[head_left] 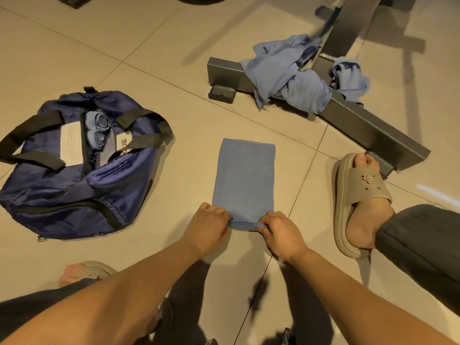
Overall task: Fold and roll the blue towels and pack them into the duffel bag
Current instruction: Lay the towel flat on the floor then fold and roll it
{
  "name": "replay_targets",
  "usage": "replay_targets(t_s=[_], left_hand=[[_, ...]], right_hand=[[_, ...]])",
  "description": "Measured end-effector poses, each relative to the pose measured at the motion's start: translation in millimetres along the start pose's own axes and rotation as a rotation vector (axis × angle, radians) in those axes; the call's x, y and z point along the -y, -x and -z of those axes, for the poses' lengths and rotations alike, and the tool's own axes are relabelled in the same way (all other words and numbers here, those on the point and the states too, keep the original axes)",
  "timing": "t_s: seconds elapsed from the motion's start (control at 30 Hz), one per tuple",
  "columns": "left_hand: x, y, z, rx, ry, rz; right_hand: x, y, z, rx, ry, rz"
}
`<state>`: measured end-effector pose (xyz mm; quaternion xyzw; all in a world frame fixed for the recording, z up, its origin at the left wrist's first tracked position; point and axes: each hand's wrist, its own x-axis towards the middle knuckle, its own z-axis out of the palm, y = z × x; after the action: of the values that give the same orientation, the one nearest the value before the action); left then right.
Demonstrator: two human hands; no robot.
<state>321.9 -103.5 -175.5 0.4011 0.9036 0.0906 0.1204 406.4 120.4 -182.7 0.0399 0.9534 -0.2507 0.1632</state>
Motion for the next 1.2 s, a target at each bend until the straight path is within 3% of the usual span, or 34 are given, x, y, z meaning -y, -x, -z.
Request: replay_targets(t_s=[0.23,0.4,0.53,0.77,0.87,1.2], left_hand=[[6,8,-14,-0.045,0.272,0.421],[1,6,-10,-0.064,0.368,0.553],[4,3,-15,-0.067,0.613,0.655],[-2,-5,-20,-0.093,0.682,0.695],[-3,-4,-20,-0.113,0.676,0.680],[12,16,-9,-0.112,0.272,0.385]], right_hand=[[1,-6,5,0.024,-0.166,-0.216],[0,-17,7,0.023,-0.065,-0.222],[6,-18,7,-0.041,-0.002,-0.211],[6,-16,5,-0.190,0.081,-0.239],[6,-13,-1,-0.171,0.112,-0.193],[-7,12,3,-0.129,0.196,0.074]])
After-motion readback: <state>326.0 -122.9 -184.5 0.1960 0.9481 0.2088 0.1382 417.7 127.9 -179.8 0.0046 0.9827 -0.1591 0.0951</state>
